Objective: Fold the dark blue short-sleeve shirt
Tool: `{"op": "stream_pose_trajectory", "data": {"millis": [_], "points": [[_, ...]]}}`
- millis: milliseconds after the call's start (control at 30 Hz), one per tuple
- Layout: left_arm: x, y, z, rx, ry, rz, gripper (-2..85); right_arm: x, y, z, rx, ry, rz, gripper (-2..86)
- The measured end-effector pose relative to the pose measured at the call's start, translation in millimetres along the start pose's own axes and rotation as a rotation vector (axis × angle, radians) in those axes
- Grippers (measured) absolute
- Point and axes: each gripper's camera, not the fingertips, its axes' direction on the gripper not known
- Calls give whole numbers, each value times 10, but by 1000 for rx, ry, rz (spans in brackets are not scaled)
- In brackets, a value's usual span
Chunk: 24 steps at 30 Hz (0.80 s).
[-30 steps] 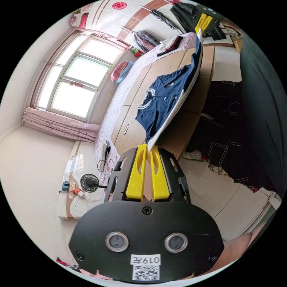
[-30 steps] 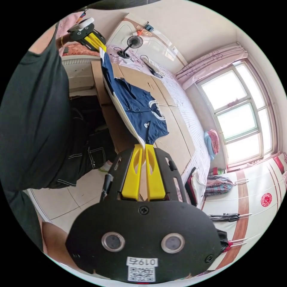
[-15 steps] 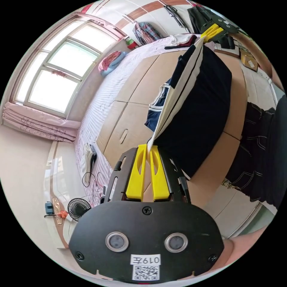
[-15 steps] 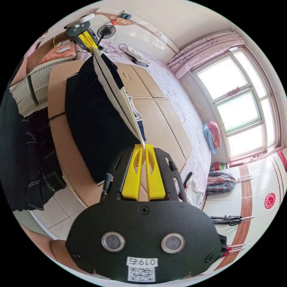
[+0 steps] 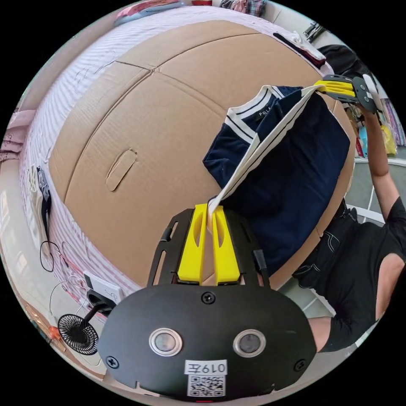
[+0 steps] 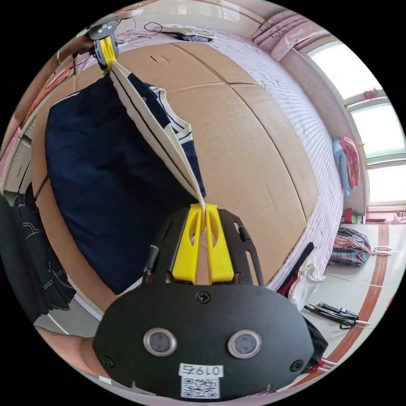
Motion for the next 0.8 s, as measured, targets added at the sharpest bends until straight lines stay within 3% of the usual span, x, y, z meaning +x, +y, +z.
{"op": "stream_pose_trajectory", "data": {"millis": [467,800], "points": [[-1048,-967,837,-109,146,-19,5,747,-637,1334,-54,-129,42,-7],[-1544,-1021,1310,-55,279,-99,4,1084,-696,1968,-49,-222,115,-7]]}}
